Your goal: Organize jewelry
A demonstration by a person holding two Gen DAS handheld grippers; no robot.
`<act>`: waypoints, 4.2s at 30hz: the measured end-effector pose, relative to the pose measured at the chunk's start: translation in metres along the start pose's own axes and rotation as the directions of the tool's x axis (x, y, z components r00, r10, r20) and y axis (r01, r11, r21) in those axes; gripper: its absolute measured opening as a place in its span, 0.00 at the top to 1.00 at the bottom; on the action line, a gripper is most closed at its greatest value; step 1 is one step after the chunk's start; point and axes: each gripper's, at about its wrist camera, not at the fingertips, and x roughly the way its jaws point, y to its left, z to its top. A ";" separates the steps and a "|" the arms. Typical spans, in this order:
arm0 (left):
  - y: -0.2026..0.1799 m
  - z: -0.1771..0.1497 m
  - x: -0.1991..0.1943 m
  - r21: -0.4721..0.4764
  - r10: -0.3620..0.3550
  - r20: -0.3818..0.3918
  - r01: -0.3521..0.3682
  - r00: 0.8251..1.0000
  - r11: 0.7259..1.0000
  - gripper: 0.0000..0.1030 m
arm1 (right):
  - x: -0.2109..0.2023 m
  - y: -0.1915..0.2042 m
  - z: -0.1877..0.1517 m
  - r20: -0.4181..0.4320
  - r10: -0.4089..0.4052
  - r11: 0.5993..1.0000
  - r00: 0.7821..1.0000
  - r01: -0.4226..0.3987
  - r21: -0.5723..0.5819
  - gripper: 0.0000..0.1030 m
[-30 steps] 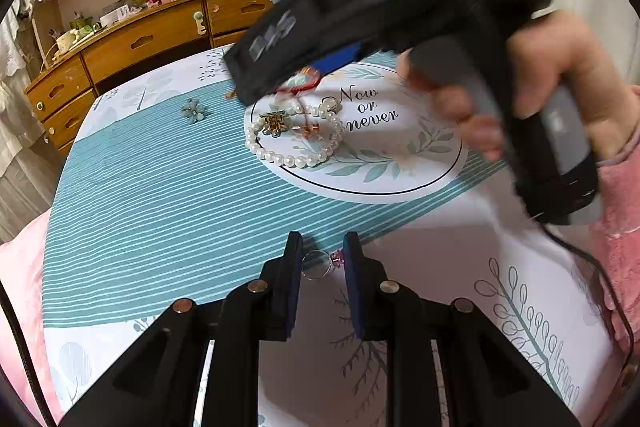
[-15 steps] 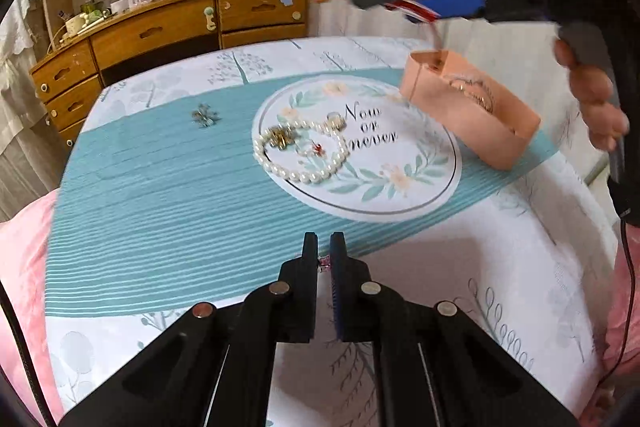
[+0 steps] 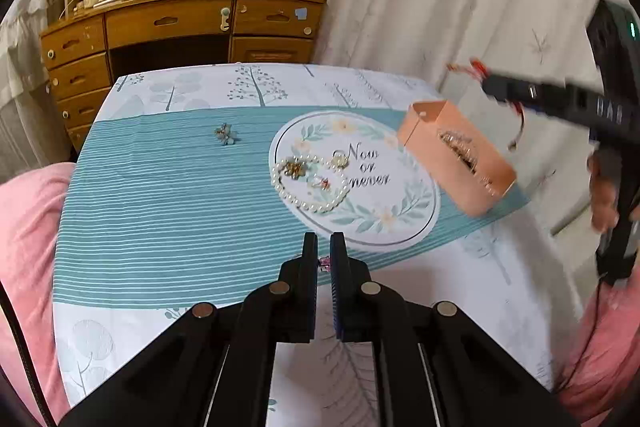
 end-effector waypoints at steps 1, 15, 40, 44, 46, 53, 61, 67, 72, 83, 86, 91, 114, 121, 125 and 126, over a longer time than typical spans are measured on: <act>0.000 0.003 -0.002 -0.007 -0.011 0.000 0.011 1.000 1.000 0.96 | -0.004 -0.005 -0.002 0.000 -0.008 1.000 1.000 0.008 0.011 0.40; -0.062 0.072 0.004 -0.010 -0.259 0.025 0.259 0.966 0.966 0.96 | -0.027 -0.074 -0.038 -0.029 -0.011 0.987 1.000 0.016 0.162 0.40; -0.173 0.105 0.110 -0.002 -0.327 -0.141 0.330 0.935 0.944 0.78 | -0.022 -0.153 -0.072 -0.026 0.016 0.934 1.000 -0.005 0.358 0.36; -0.167 0.107 0.103 0.020 -0.274 -0.127 0.278 0.953 0.960 0.60 | -0.023 -0.148 -0.070 -0.015 0.007 0.939 1.000 -0.002 0.344 0.32; -0.162 0.109 0.097 0.030 -0.239 -0.119 0.244 0.964 0.969 0.39 | -0.023 -0.144 -0.070 -0.016 0.002 0.941 1.000 0.003 0.339 0.31; -0.136 0.106 0.065 0.085 -0.069 -0.088 0.077 0.994 0.993 0.28 | -0.023 -0.126 -0.065 -0.012 0.006 0.946 1.000 -0.001 0.325 0.31; -0.095 0.100 0.030 0.097 0.075 -0.067 -0.068 0.995 0.993 0.23 | -0.017 -0.089 -0.058 0.028 0.066 0.952 0.997 -0.071 0.296 0.31; -0.055 0.096 0.015 0.053 0.167 -0.068 -0.164 0.984 0.985 0.20 | 0.002 -0.053 -0.052 0.048 0.101 0.965 0.994 -0.110 0.237 0.31; -0.015 0.096 0.017 -0.024 0.269 -0.077 -0.271 0.960 0.962 0.19 | 0.030 -0.010 -0.050 0.030 0.109 0.987 0.994 -0.112 0.112 0.31; 0.075 0.115 0.061 -0.242 0.270 -0.147 -0.300 0.952 0.923 0.19 | 0.113 0.053 -0.053 -0.095 0.069 0.990 0.993 -0.080 -0.118 0.36; 0.085 0.113 0.083 -0.268 0.273 -0.204 -0.322 0.940 0.908 0.21 | 0.128 0.059 -0.049 -0.101 0.051 0.986 0.994 -0.066 -0.151 0.45; 0.083 0.111 0.101 -0.234 0.305 -0.210 -0.351 0.929 0.907 0.22 | 0.143 0.063 -0.050 -0.102 0.055 0.985 0.993 -0.071 -0.156 0.53; 0.076 0.099 0.143 -0.148 0.360 -0.237 -0.400 0.902 0.905 0.73 | 0.156 0.069 -0.047 -0.095 0.039 0.979 0.995 -0.057 -0.197 0.61; 0.077 0.098 0.141 -0.145 0.363 -0.229 -0.401 0.903 0.905 0.83 | 0.162 0.077 -0.049 -0.123 0.017 0.970 0.992 -0.046 -0.239 0.68; 0.078 0.098 0.141 -0.142 0.366 -0.231 -0.403 0.901 0.904 0.83 | 0.162 0.082 -0.050 -0.124 0.012 0.963 0.992 -0.045 -0.266 0.72; 0.078 0.098 0.141 -0.141 0.366 -0.231 -0.404 0.901 0.904 0.83 | 0.162 0.083 -0.051 -0.123 0.009 0.961 0.992 -0.042 -0.272 0.72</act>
